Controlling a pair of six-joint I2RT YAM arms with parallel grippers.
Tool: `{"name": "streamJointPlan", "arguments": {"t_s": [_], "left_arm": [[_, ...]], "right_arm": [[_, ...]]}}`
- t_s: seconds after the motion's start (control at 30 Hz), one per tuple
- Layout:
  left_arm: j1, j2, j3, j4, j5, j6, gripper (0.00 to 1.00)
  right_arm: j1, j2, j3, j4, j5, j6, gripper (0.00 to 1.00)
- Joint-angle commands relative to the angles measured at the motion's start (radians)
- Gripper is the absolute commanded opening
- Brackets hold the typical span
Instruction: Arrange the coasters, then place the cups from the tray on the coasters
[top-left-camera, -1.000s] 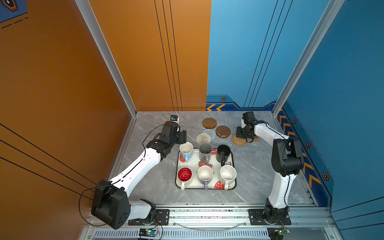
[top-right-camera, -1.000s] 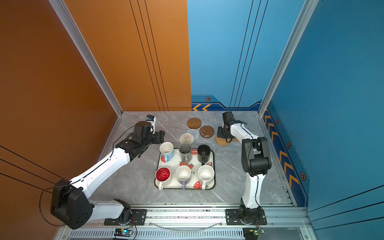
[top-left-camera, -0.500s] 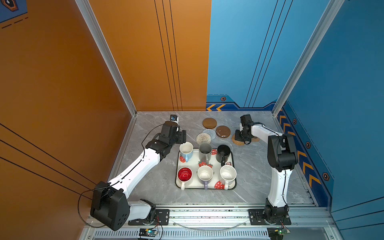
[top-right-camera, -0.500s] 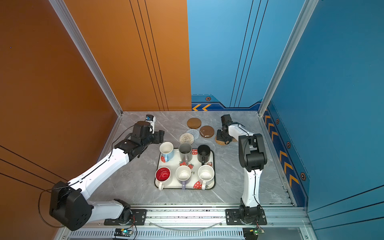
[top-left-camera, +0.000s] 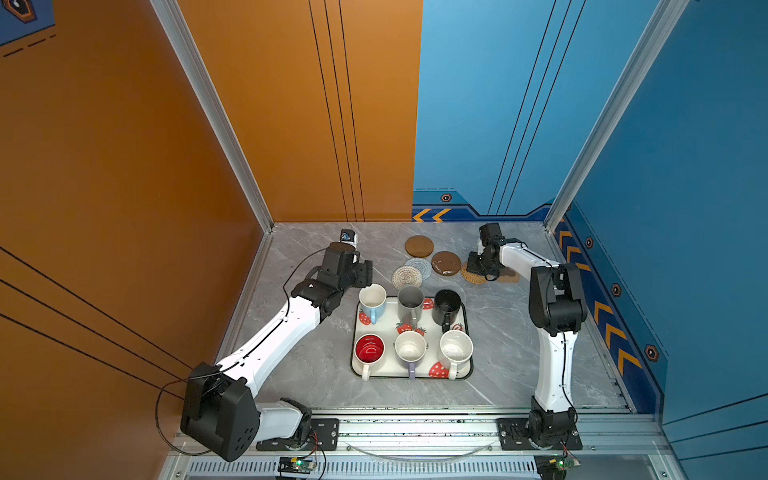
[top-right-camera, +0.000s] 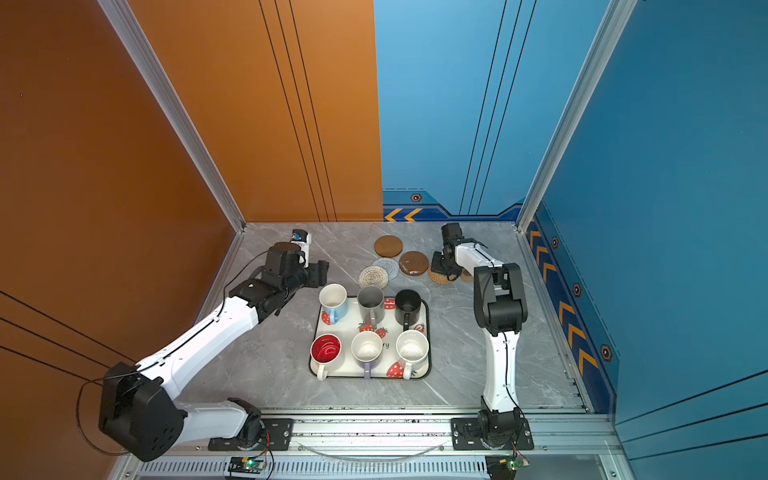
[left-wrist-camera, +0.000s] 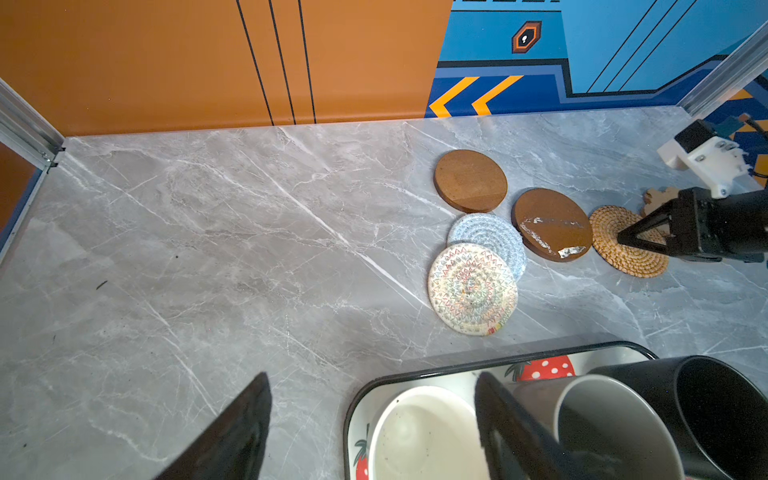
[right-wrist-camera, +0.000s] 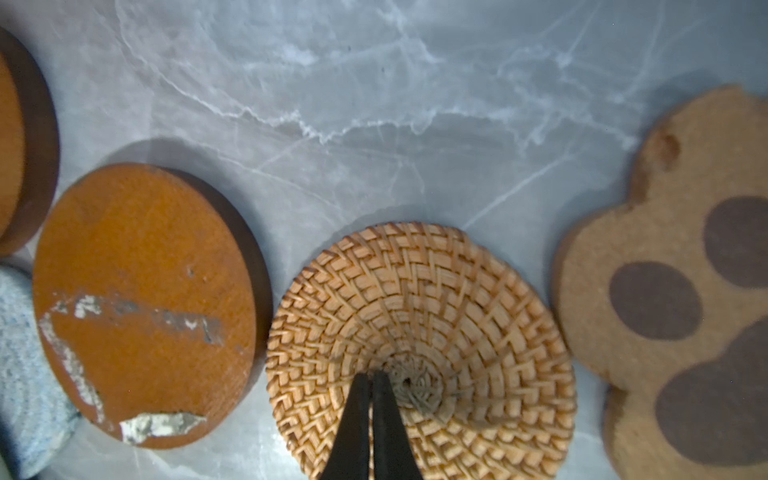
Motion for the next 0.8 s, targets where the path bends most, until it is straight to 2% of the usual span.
{"name": "streamJointPlan", "arguments": {"t_s": [0.0, 0.27, 0.43, 0.57, 0.77], "left_arm": [[-0.008, -0.021, -0.011, 0.010, -0.015, 0.015, 0.78], [-0.006, -0.016, -0.003, 0.013, -0.015, 0.023, 0.78], [-0.009, 0.045, 0.077, 0.001, 0.058, 0.025, 0.76], [-0.022, 0.175, 0.239, -0.078, 0.150, 0.049, 0.73], [-0.069, 0.486, 0.611, -0.376, 0.176, 0.164, 0.74]], "right_arm": [[-0.006, 0.067, 0.032, -0.039, -0.036, 0.024, 0.00], [-0.012, 0.052, 0.075, -0.054, -0.041, 0.039, 0.00], [-0.014, -0.015, 0.090, -0.055, -0.056, 0.055, 0.00], [-0.012, -0.100, 0.091, -0.049, -0.062, 0.071, 0.02], [0.016, -0.286, -0.005, 0.046, -0.056, 0.116, 0.19]]}}
